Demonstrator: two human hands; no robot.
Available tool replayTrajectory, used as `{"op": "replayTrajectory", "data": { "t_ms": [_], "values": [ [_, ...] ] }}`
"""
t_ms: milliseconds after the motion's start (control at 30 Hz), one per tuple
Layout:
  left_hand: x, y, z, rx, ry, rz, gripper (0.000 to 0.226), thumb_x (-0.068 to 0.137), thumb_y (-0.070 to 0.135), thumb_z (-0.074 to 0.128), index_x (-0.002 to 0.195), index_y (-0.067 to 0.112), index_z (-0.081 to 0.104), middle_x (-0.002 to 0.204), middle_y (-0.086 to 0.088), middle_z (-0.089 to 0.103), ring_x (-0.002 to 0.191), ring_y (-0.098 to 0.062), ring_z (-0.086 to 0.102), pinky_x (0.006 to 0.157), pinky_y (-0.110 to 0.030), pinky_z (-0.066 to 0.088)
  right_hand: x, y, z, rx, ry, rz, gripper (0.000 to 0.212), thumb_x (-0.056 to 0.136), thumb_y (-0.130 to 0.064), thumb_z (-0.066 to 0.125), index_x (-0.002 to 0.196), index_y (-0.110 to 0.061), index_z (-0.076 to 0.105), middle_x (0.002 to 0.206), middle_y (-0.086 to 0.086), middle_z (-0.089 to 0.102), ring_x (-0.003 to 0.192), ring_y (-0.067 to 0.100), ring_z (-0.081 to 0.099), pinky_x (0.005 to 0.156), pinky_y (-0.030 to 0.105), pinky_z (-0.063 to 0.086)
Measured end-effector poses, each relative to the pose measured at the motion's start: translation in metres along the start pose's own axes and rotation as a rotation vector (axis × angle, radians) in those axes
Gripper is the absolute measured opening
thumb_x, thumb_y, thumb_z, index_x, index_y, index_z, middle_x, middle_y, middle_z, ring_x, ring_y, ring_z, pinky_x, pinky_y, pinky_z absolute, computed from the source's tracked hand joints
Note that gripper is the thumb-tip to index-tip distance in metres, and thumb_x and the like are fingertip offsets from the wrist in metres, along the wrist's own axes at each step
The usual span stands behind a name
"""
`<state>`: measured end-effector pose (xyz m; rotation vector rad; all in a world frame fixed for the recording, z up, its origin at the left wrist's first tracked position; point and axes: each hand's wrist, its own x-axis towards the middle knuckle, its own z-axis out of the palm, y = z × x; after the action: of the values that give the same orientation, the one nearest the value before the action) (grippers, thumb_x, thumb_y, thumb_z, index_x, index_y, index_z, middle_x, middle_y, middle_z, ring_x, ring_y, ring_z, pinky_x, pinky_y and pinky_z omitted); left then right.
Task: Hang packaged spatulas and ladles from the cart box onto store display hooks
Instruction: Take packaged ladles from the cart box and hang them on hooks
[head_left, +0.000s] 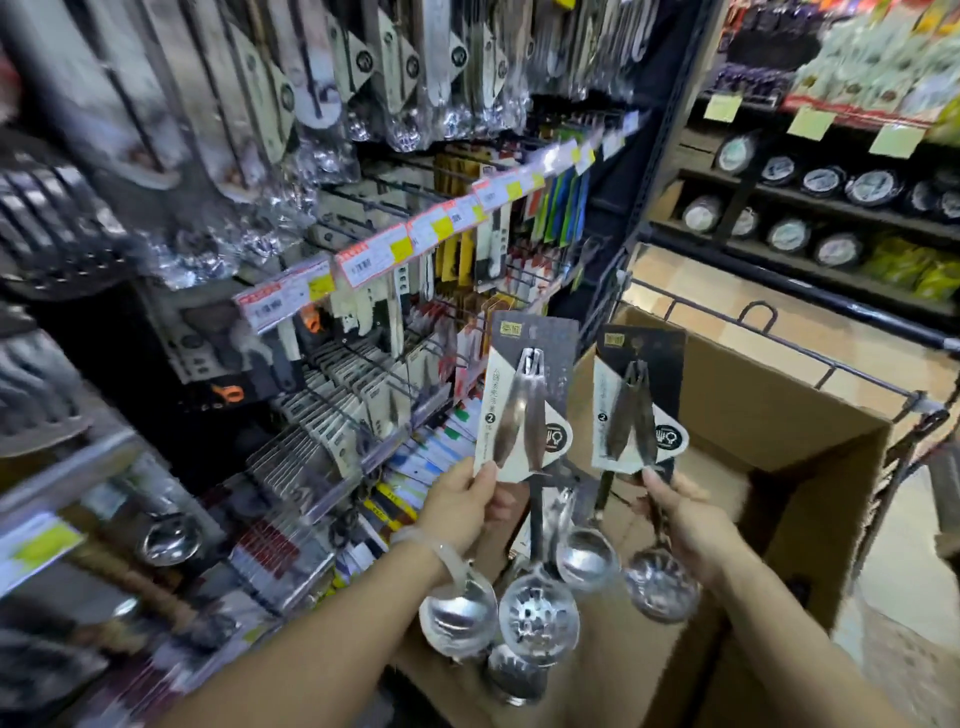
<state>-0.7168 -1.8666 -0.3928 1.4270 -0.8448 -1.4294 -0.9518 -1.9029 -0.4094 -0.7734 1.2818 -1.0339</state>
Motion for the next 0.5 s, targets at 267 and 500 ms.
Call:
{"op": "replayTrajectory", "data": {
  "t_ms": [267, 500],
  "values": [
    [-0.114, 0.041, -0.098, -0.162, 0.18, 0.201, 0.019, 0.097, 0.023, 0.042, 0.084, 0.015, 0.053, 0.049, 0.005, 0.063, 0.044, -0.006, 0.057, 0.046, -0.022, 0.045, -0.078, -0.051, 0.125, -0.207, -0.312, -0.261, 0.027, 0.096, -0.017, 0.047, 0.083, -0.019, 0.071, 0.066, -0.004, 0.069, 0.052, 0.007, 0.058, 0.049, 0.021, 0.046],
    [-0.319, 0.032, -0.24, -0.206, 0.558, 0.346, 0.022, 0.099, 0.018, 0.037, 0.082, 0.009, 0.048, 0.054, -0.001, 0.057, 0.043, -0.008, 0.052, 0.049, -0.022, 0.044, -0.232, -0.005, 0.295, -0.233, -0.755, -0.295, 0.021, 0.096, -0.014, 0.047, 0.094, -0.014, 0.068, 0.072, -0.001, 0.072, 0.05, 0.01, 0.061, 0.042, 0.018, 0.045]
  ]
}}
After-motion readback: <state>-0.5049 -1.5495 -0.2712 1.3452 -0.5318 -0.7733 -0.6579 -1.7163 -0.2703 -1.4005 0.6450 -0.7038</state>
